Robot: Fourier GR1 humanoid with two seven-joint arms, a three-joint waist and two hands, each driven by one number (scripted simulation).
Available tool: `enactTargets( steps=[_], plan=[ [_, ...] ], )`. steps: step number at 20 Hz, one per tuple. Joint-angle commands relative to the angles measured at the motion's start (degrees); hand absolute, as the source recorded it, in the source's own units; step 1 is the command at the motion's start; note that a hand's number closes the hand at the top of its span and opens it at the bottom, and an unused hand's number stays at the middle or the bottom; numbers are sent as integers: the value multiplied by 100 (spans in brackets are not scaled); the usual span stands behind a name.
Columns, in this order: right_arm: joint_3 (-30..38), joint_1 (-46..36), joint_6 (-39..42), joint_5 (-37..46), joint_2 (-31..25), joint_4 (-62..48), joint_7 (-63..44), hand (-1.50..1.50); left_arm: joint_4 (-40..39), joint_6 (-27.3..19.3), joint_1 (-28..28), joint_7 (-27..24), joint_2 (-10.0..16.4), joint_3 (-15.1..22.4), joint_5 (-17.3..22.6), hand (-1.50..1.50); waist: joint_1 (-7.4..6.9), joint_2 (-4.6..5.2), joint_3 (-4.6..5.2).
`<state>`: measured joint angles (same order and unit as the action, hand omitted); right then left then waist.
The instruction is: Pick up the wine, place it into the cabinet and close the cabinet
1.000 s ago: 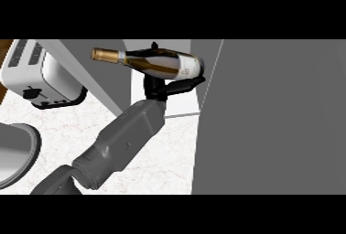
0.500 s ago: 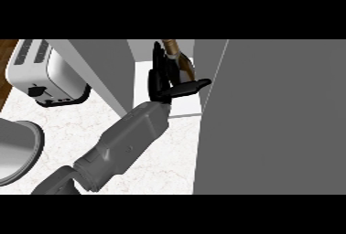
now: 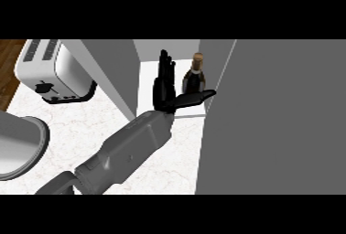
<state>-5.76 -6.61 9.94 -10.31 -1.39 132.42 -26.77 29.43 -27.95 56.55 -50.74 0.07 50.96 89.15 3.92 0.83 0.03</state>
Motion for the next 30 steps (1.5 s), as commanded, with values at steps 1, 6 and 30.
enactTargets(
  steps=[1, 6, 30],
  plan=[
    [224, -338, -66, -90, -120, -83, -228, -150, 392, -227, -36, -147, -6, 175, 35, -150, -127, -31, -1],
    [54, 85, -27, -50, -25, 159, -55, -150, 291, -107, -173, -289, -6, 351, -70, -150, -135, -34, -2],
    [-5, 239, -291, 570, -7, 366, -31, -150, 4653, -306, -2717, 500, 1969, 417, -2221, -150, -471, -117, -4]
  ],
)
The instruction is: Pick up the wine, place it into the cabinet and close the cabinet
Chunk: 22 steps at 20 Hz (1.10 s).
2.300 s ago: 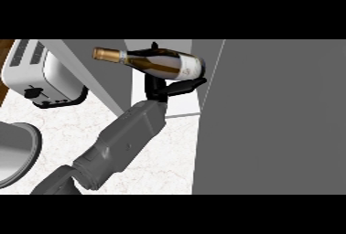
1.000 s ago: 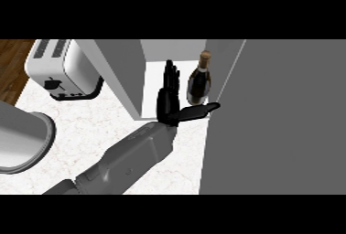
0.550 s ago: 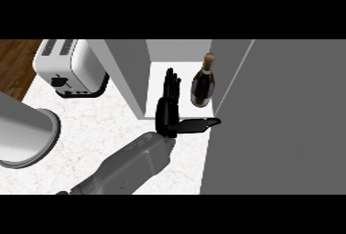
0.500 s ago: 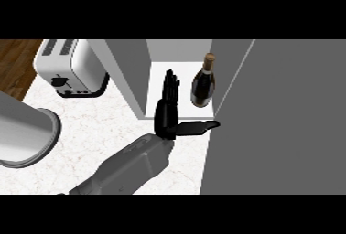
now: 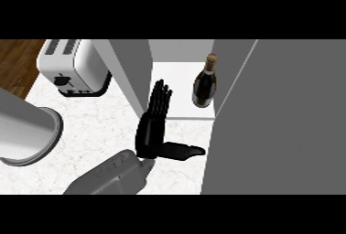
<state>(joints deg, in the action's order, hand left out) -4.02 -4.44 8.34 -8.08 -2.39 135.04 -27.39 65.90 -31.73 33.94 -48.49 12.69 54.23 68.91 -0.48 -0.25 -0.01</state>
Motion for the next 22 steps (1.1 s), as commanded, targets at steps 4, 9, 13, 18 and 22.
enactTargets(
  steps=[4, 9, 13, 18, 22],
  plan=[
    [166, 510, 337, -342, -191, 266, 127, -150, 1866, -58, -949, 417, 1122, 86, -593, -150, 9, -2, -4],
    [203, 151, 773, -816, -637, 338, -226, 150, 2648, 149, -1119, 740, 1622, -1, -776, -150, 8, 1, -2],
    [-403, 720, 1221, -705, -640, 654, -45, 150, 3189, 677, -1784, 617, 2403, -235, -763, 150, 17, -1, -1],
    [-794, 601, 1141, -1291, -642, 863, -719, 150, 3573, 1096, -2528, 333, 2980, -445, -885, 150, -6, 3, 7],
    [-1307, 767, 1187, -1176, -448, 1042, -581, 150, 4222, 1279, -3233, 227, 3672, -765, -740, 150, -28, -11, 3]
  ],
)
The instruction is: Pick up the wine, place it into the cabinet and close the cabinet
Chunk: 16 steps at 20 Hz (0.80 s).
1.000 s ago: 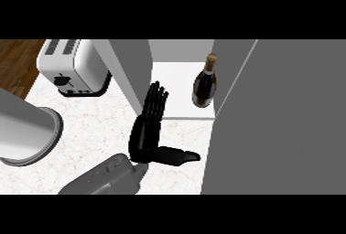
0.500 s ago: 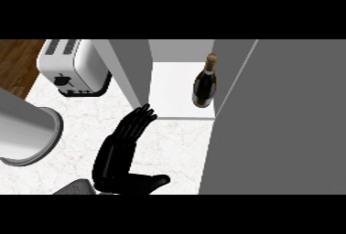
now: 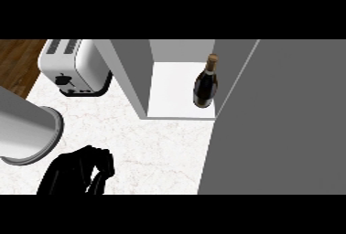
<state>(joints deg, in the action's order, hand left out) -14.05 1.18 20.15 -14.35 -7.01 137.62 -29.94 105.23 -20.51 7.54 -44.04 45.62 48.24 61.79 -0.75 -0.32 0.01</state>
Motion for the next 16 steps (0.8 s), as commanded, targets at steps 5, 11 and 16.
enactTargets(
  steps=[5, 11, 16],
  plan=[
    [-1772, -262, -536, 151, 463, 1000, -1124, 150, 264, 675, -904, -205, 823, -783, 325, -150, 26, -15, 10],
    [-3176, -882, -1450, 945, 695, 496, -1516, 150, 339, 1509, -1840, -682, 1440, -1560, 825, -150, -40, -50, 20],
    [-3950, -1862, -2434, 1423, 695, -548, -1121, 150, -25, 1998, -2291, -789, 1689, -1878, 1003, -150, -135, -38, 24]
  ],
)
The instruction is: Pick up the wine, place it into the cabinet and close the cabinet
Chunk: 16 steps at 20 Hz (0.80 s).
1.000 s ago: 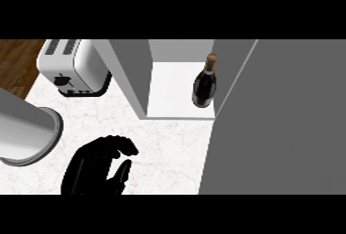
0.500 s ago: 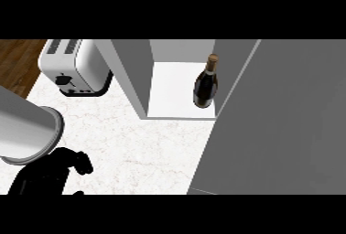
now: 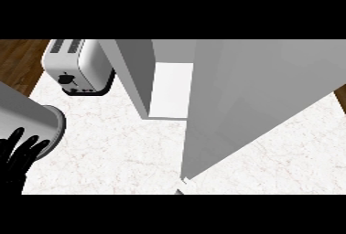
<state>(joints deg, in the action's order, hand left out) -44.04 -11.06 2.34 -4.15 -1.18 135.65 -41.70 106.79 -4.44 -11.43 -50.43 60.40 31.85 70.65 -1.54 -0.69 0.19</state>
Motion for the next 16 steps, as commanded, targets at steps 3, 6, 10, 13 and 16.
enactTargets(
  steps=[3, 6, 10, 13, 16],
  plan=[
    [-1346, -1056, -1374, 586, 110, -511, 3, 150, -312, 777, -671, -198, 491, -508, 272, -150, -83, -18, 7],
    [-1286, -1524, -1820, 623, 94, -784, 94, 150, -562, 962, -714, -223, 643, -821, 421, -150, -88, -4, 9],
    [-930, -1879, -2509, 756, 80, -1023, 500, 150, -626, 1428, -1008, -383, 843, -958, 330, -150, -188, 1, 9],
    [-591, -2369, -2814, 630, 72, -1025, 257, 150, -691, 1639, -1175, -440, 988, -1125, 335, -150, -229, 5, 10],
    [-406, -2741, -3003, 519, 70, -1520, 409, 150, -834, 1980, -1302, -541, 922, -1192, 284, -150, -223, 39, 7]
  ],
)
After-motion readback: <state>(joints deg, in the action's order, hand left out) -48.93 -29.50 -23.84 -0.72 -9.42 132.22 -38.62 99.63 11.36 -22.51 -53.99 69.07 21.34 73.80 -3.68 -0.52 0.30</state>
